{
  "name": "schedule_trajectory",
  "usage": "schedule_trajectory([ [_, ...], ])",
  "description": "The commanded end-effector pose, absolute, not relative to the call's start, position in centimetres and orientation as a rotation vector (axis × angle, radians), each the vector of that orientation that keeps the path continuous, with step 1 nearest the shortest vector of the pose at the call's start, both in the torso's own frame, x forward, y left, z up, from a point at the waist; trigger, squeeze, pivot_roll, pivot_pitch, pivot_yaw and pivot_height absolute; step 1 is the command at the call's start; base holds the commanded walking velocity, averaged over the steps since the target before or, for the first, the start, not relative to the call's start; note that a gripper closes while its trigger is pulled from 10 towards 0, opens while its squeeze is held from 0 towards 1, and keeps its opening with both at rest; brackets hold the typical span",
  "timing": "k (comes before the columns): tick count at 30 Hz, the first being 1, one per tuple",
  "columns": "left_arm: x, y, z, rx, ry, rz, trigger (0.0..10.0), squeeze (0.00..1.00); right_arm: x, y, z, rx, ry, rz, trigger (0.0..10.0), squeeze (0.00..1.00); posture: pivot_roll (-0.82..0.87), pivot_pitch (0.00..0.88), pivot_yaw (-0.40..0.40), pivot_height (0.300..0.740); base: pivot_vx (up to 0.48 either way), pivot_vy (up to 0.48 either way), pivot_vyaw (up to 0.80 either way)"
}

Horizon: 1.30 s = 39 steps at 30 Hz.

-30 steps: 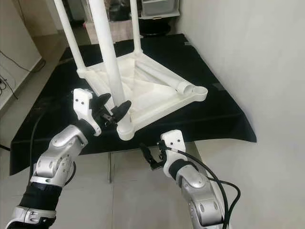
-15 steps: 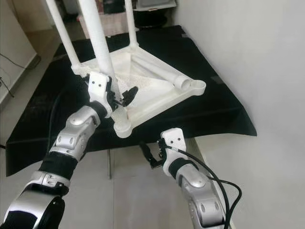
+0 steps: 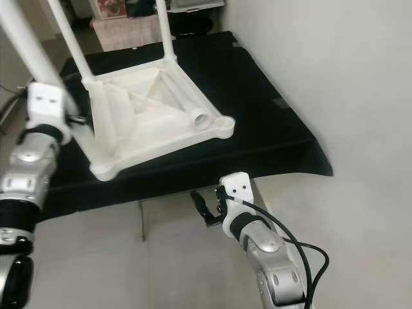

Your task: Building children table

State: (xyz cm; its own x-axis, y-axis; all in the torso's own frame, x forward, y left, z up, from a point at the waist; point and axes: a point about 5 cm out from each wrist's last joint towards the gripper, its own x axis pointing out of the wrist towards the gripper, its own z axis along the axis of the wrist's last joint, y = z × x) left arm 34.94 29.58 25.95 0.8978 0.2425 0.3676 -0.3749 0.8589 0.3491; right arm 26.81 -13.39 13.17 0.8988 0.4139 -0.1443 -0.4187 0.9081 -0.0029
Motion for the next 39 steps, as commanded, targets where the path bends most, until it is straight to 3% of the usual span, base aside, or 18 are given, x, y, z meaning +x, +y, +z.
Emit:
schedule_trajectory([
  [1,33.5,32.2,26.7,0.468,-0.336,0.436,10.0,0.00,26.8,-13.1,12.8,-0.021,0.163,0.447,10.0,0.00,-0.05,0.092,0.045,0.740,0.000,0.000,0.00],
  [6,32.0,35.1,26.6,0.512,-0.312,0.538,10.0,0.00,26.9,-13.2,12.8,-0.026,0.166,0.448,10.0,0.00,-0.05,0.086,0.038,0.740,0.000,0.000,0.00],
  [8,30.5,37.6,26.2,0.532,-0.279,0.641,10.0,0.00,27.0,-13.2,12.7,-0.034,0.170,0.453,10.0,0.00,-0.06,0.078,0.034,0.740,0.000,0.000,0.00],
  [12,30.0,38.2,26.0,0.521,-0.278,0.669,10.0,0.00,27.1,-13.3,12.7,-0.039,0.172,0.457,10.0,0.00,-0.06,0.075,0.031,0.740,0.000,0.000,0.00],
  [21,29.6,34.2,24.1,0.423,-0.368,0.590,10.0,0.00,27.2,-13.0,12.5,-0.049,0.171,0.472,10.0,0.00,-0.06,0.058,0.043,0.740,0.000,0.000,0.00],
  [32,27.2,32.3,21.5,0.400,-0.352,0.604,10.0,0.00,27.2,-12.8,12.4,-0.035,0.171,0.477,10.0,0.00,-0.04,0.050,0.060,0.740,0.000,0.000,0.00],
  [35,24.9,26.2,17.5,0.300,-0.278,0.416,10.0,0.00,27.3,-13.0,12.3,-0.026,0.169,0.482,10.0,0.00,-0.04,0.046,0.057,0.740,0.000,0.000,0.00],
  [39,24.3,23.4,16.5,0.237,-0.263,0.313,10.0,0.00,27.4,-13.0,12.3,-0.025,0.167,0.486,10.0,0.00,-0.04,0.045,0.051,0.740,0.000,0.000,0.00],
])
